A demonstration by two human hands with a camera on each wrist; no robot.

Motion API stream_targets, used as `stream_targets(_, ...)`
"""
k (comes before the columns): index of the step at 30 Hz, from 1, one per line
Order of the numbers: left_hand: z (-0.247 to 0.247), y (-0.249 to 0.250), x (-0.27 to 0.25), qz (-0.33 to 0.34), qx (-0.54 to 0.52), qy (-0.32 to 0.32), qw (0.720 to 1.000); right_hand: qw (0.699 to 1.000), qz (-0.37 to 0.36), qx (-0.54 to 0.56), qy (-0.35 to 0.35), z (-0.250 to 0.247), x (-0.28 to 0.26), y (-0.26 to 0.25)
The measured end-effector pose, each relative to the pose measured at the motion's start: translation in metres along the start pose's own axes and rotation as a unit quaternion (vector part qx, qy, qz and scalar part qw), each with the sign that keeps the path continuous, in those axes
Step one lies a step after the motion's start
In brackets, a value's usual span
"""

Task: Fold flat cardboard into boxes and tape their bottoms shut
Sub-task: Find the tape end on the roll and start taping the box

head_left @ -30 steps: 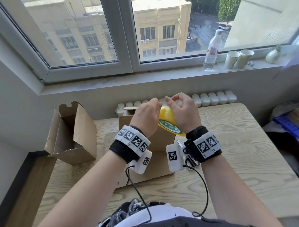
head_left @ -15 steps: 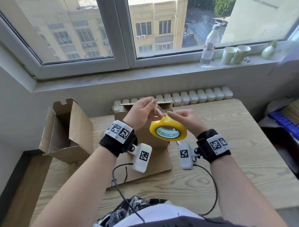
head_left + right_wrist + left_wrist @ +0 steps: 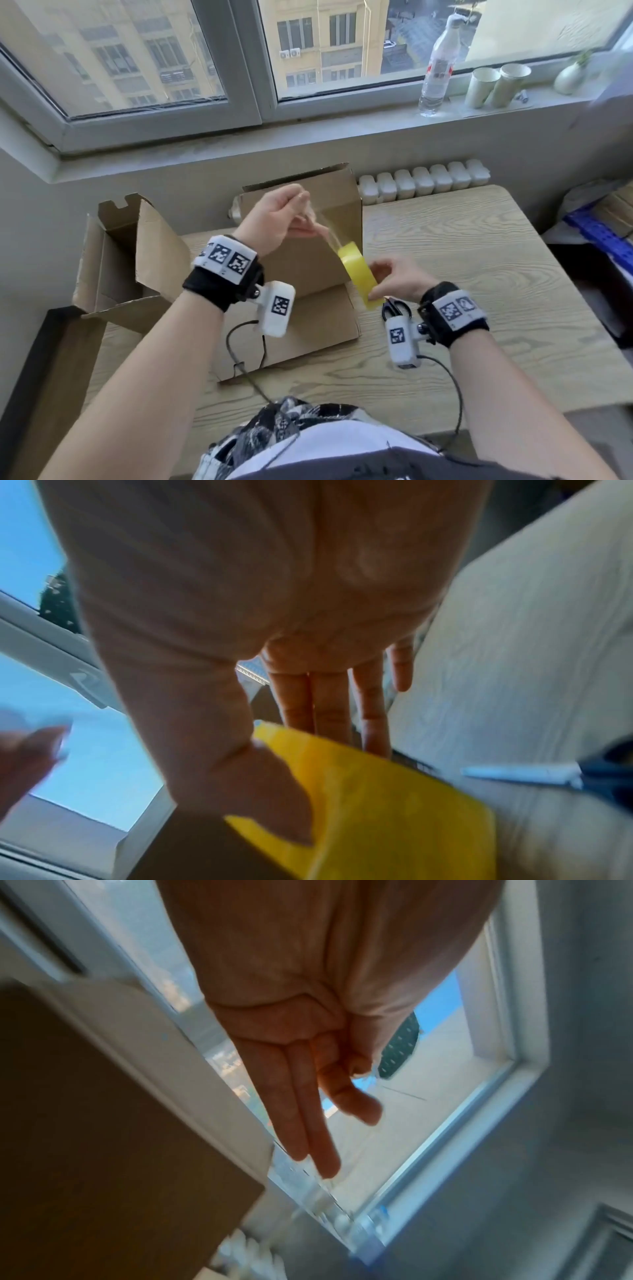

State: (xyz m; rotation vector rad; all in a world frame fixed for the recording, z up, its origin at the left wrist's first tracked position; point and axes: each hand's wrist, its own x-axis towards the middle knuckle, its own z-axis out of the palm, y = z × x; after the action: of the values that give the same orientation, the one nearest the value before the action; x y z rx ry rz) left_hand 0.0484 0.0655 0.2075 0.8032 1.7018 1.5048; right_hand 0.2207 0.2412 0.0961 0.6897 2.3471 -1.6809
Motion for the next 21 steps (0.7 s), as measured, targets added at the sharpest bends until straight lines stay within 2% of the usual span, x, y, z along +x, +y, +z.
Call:
stream_targets(3,0.036,0.006,0.007,0.038,0.054,-0.068,0.995,0.999,0.008,0.025,-0.032,0.028,0.007,0.000)
stream_targets(7,0.049,0.009,0.014,0.048,0.071,-0.086,0.993,0.979,0.019,0.196,-0.051,0.047,0.001,0.010)
stream_targets(9,0.048,0.007,0.015,0.043,0.068,-0.085,0.993,0.973,0.023,0.227,-0.040,0.051,0.000,0.010)
stream_targets(12,0.044,-0.002,0.013,0.044,0.069,-0.070,0.994,0.991,0.049,0.119,0.032,0.051,0.005,0.018)
stream_targets(14,0.036,-0.007,0.008,0.035,0.041,-0.031,0.998,0.995,0.075,0.012,0.058,0.044,0.005,0.033)
stream_targets(17,0.020,-0.010,0.000,0.008,-0.032,0.019,0.999,0.980,0.131,-0.101,0.111,0.029,-0.006,0.062)
stream_targets(21,0.021,-0.023,-0.012,-0.052,-0.011,-0.010,0.999,0.960,0.180,-0.139,0.162,0.021,-0.011,0.069)
